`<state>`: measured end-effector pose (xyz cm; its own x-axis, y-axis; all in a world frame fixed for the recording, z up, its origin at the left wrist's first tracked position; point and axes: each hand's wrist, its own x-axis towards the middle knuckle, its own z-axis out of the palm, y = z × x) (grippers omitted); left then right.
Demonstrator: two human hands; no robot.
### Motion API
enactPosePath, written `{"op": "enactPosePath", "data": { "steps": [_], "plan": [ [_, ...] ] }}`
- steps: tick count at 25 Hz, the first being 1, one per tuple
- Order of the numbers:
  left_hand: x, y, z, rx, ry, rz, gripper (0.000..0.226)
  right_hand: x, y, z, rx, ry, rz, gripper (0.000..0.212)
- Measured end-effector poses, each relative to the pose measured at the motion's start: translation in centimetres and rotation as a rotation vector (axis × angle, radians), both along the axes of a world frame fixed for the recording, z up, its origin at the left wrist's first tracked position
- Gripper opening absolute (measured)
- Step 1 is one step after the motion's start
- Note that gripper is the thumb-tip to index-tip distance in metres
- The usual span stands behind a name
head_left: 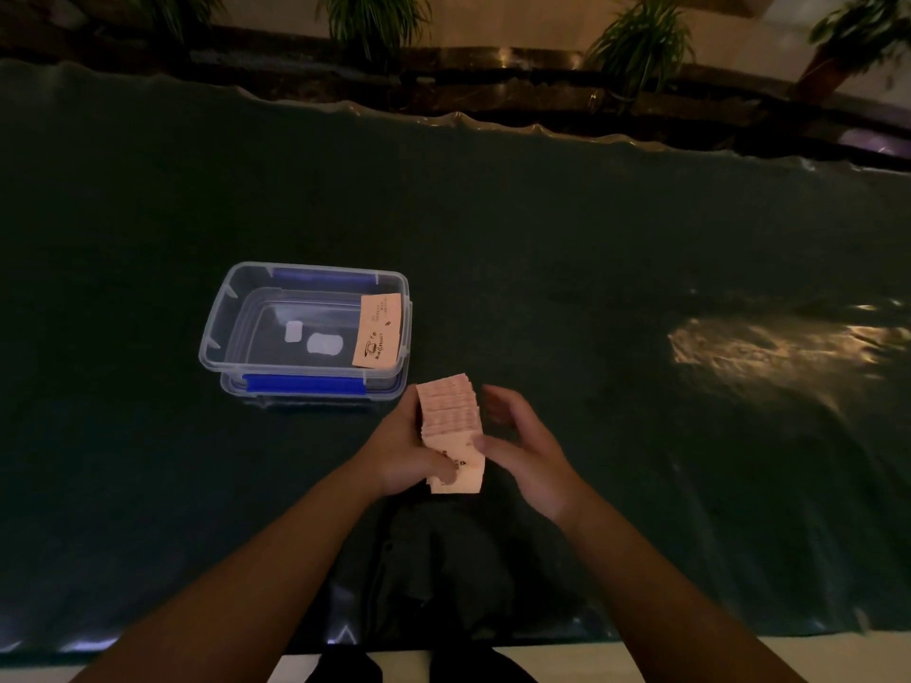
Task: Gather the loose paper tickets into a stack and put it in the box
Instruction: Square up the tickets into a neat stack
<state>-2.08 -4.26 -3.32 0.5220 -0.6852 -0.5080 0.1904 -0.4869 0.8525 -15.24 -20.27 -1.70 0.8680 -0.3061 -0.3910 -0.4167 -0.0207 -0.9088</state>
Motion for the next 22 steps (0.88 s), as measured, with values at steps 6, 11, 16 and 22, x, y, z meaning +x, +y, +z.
{"op": "enactPosePath", "data": {
  "steps": [6, 11, 16, 22],
  "plan": [
    [-0.5, 0.2, -0.5, -0.025, 0.013, -0.031, 0.09, 0.7, 0.3, 1.7, -0.147, -0.078, 0.0, 0.058],
    [-0.9, 0.6, -1.5, -0.185, 0.328, 0.17, 0.094, -1.2, 0.0, -0.6, 0.085, 0.041, -0.032, 0.108],
    [-1.5, 0.4, -1.5, -0.274, 0.307, 0.145, 0.099, -1.6, 0.7, -2.4, 0.205, 0.043, -0.136, 0.09],
    [0.0, 1.8, -1.0, -0.106, -0.022, 0.065, 0.1, -2.0, -0.9, -3.6, 0.069, 0.003, -0.14, 0.09]
  ]
}}
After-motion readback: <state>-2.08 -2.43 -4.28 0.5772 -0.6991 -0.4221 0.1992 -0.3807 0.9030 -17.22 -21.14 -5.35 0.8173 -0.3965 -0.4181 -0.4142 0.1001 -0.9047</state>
